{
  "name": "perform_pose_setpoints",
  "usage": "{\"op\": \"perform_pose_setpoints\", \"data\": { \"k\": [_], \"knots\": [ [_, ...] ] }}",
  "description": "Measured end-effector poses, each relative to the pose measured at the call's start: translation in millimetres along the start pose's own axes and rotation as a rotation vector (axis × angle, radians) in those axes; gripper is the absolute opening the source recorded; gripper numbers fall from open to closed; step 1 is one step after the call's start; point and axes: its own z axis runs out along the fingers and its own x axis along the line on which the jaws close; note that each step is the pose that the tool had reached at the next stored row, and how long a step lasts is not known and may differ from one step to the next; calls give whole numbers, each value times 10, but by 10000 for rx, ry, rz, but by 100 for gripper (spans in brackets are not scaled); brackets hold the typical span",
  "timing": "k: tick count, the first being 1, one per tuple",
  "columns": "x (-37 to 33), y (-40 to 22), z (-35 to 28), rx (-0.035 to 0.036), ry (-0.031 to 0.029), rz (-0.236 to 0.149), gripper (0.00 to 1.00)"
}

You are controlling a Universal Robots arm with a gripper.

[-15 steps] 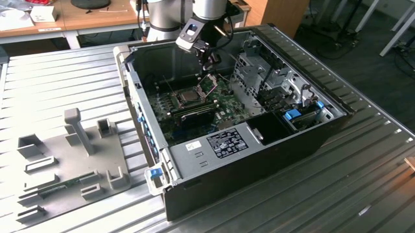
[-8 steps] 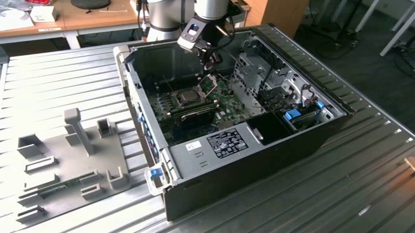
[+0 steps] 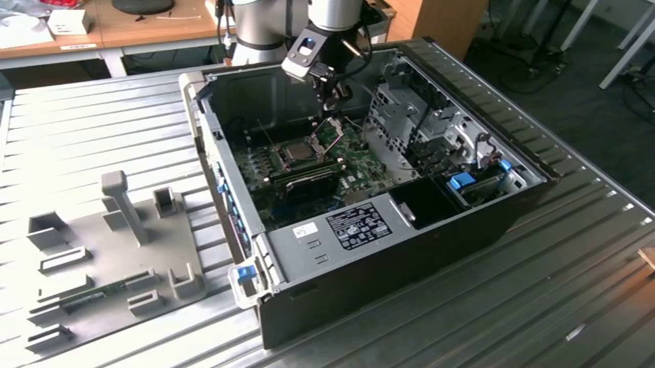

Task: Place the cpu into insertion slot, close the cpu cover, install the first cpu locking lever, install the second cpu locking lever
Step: 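Close the cpu cover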

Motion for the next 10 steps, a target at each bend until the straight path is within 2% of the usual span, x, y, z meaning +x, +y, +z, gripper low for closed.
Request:
{"op": "perform_pose_setpoints", "data": {
  "k": [10],
  "knots": [
    [0,10,1,1,0,-1,10]
  ]
}}
